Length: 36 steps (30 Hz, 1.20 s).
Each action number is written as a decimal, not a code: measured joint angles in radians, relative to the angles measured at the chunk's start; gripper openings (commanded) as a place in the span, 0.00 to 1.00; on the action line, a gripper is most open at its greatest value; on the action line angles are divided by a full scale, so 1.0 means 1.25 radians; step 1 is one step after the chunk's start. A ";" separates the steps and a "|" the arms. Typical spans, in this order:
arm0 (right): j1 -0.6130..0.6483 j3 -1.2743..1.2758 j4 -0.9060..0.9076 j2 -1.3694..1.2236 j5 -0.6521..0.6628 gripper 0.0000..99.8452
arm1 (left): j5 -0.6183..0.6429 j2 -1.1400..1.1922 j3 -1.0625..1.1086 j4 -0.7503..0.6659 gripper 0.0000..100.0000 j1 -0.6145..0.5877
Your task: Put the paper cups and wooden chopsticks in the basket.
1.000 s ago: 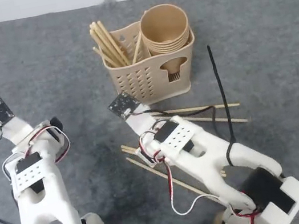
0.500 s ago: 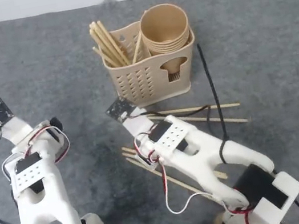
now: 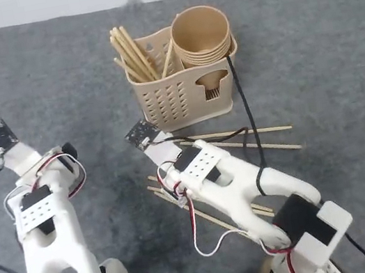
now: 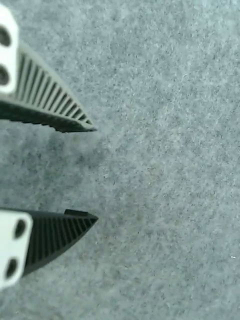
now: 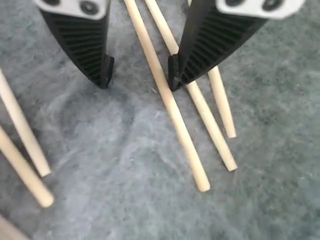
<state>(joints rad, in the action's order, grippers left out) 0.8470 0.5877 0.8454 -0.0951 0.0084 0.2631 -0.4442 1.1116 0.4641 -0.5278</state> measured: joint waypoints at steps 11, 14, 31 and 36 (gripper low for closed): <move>0.027 0.000 -0.065 -0.010 0.011 0.19 | 0.000 0.000 0.000 0.000 0.24 0.000; 0.033 -0.010 -0.066 -0.012 0.066 0.19 | 0.000 0.000 0.000 0.000 0.24 0.000; 0.055 -0.096 -0.075 -0.088 0.102 0.16 | 0.007 0.000 0.000 0.000 0.24 0.000; 0.050 -0.139 -0.056 -0.115 0.102 0.02 | 0.010 0.000 0.000 0.000 0.24 0.000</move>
<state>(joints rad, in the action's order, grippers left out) 0.9099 0.4143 0.7748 -0.2394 0.1358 0.2754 -0.4442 1.1116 0.4641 -0.5278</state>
